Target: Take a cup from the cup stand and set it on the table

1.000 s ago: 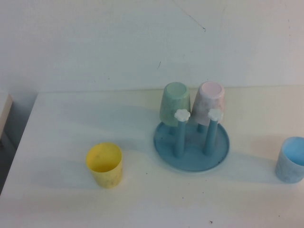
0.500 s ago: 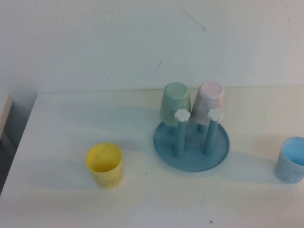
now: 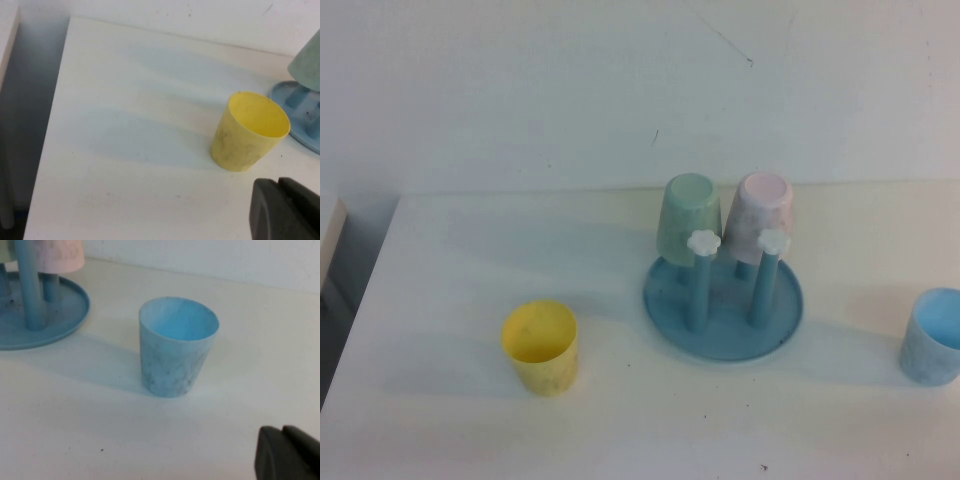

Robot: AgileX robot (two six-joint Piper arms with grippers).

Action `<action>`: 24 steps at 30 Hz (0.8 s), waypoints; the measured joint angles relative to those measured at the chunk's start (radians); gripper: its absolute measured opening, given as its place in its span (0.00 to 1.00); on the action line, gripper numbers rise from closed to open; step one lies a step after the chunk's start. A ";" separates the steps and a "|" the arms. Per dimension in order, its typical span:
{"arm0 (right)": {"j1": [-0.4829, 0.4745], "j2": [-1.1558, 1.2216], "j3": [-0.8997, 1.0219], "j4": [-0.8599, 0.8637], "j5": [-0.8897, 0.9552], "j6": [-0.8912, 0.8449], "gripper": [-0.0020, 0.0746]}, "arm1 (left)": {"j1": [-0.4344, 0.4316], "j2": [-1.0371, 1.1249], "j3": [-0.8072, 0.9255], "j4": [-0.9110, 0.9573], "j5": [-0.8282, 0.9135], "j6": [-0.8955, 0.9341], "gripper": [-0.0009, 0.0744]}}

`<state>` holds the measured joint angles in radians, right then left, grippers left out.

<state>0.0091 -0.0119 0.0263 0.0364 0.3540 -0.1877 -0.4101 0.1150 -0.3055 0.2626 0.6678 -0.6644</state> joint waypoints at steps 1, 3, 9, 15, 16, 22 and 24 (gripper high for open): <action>0.000 0.000 0.000 0.000 0.000 0.000 0.02 | 0.013 -0.007 0.017 -0.007 -0.016 0.012 0.01; 0.000 0.000 0.000 0.000 0.000 0.000 0.02 | 0.046 -0.027 0.055 -0.033 -0.064 0.039 0.01; 0.000 0.000 0.000 0.000 0.000 0.000 0.02 | 0.251 -0.119 0.236 -0.233 -0.306 0.302 0.01; 0.000 0.000 0.000 0.000 0.000 0.000 0.02 | 0.411 -0.126 0.329 -0.457 -0.442 0.702 0.01; 0.000 0.000 0.000 0.000 0.000 0.000 0.02 | 0.419 -0.126 0.331 -0.462 -0.442 0.729 0.01; 0.000 0.000 0.000 0.000 0.000 0.000 0.02 | 0.425 -0.126 0.331 -0.486 -0.344 0.793 0.01; 0.000 0.000 0.000 0.000 0.000 0.000 0.02 | 0.425 -0.126 0.329 -0.490 -0.334 0.799 0.01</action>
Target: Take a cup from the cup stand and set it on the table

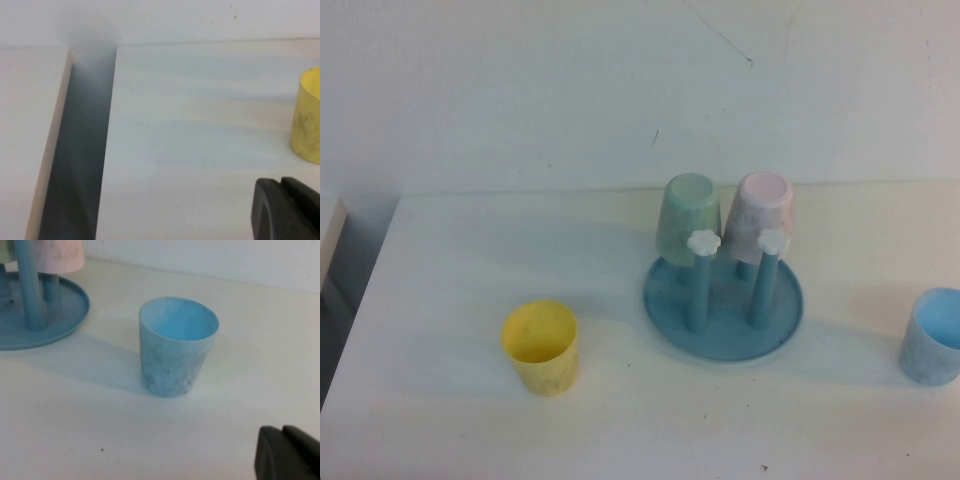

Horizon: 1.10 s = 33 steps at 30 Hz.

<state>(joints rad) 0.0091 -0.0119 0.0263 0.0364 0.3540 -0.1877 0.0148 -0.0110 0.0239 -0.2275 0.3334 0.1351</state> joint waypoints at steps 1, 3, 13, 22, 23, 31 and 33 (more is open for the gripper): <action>0.000 0.000 0.000 0.000 0.000 0.000 0.02 | 0.000 0.000 0.000 0.000 0.002 0.013 0.01; 0.000 0.000 0.000 0.000 0.000 0.000 0.02 | 0.000 0.000 -0.001 0.000 0.006 0.023 0.01; 0.000 0.000 0.000 0.000 0.000 0.000 0.02 | 0.000 0.000 -0.001 0.065 0.004 -0.232 0.01; 0.000 0.000 0.000 0.000 0.000 0.000 0.02 | 0.000 0.000 -0.001 0.083 0.004 -0.250 0.01; 0.000 0.000 0.000 0.000 0.000 0.000 0.02 | 0.000 0.000 -0.001 0.083 0.004 -0.250 0.01; 0.000 0.000 0.000 0.000 0.000 0.000 0.02 | 0.000 0.000 -0.001 0.083 0.004 -0.257 0.01; 0.000 0.000 0.000 0.000 0.000 0.000 0.02 | 0.000 0.000 -0.001 0.083 0.004 -0.257 0.01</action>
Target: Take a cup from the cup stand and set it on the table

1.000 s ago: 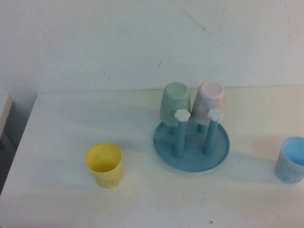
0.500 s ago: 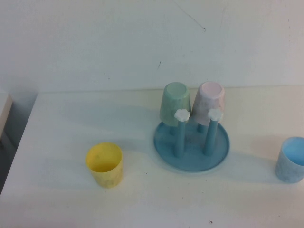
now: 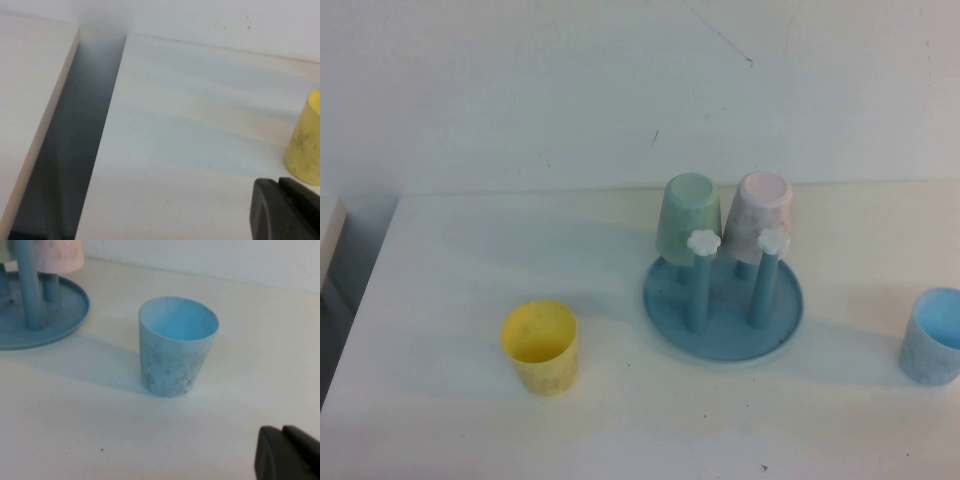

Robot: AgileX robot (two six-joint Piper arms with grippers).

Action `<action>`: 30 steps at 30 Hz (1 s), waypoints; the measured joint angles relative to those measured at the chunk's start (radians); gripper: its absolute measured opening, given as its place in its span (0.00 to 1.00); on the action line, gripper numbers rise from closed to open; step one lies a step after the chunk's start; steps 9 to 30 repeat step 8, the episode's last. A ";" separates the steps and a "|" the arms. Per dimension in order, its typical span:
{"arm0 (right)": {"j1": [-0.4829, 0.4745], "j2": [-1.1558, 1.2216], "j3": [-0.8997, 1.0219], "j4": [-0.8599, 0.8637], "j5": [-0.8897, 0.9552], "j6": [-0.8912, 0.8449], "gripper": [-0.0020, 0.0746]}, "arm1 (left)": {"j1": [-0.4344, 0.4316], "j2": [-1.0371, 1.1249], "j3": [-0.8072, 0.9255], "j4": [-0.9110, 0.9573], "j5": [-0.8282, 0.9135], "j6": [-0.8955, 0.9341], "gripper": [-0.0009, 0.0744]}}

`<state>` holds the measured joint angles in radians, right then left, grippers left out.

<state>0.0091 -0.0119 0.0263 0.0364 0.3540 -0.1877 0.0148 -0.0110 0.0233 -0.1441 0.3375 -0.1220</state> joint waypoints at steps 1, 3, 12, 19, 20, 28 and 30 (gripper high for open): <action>0.000 0.000 0.000 0.000 0.000 0.000 0.02 | 0.000 0.000 0.000 0.000 0.000 0.000 0.01; 0.000 0.000 0.000 0.000 0.000 0.000 0.02 | 0.000 0.000 0.000 0.000 0.000 -0.002 0.01; 0.000 0.000 0.000 0.000 0.000 0.000 0.02 | 0.000 0.000 0.000 0.000 0.000 -0.004 0.01; 0.000 0.000 0.000 0.000 0.000 0.000 0.02 | 0.000 0.000 0.000 0.000 0.000 -0.004 0.01; 0.000 0.000 0.000 0.000 0.000 0.000 0.02 | 0.000 0.000 0.000 0.000 0.000 -0.004 0.01; 0.000 0.000 0.000 0.000 0.000 0.000 0.02 | 0.000 0.000 0.000 0.000 0.000 -0.004 0.01; 0.000 0.000 0.000 0.000 0.000 0.000 0.02 | 0.000 0.000 0.000 0.000 0.000 -0.004 0.01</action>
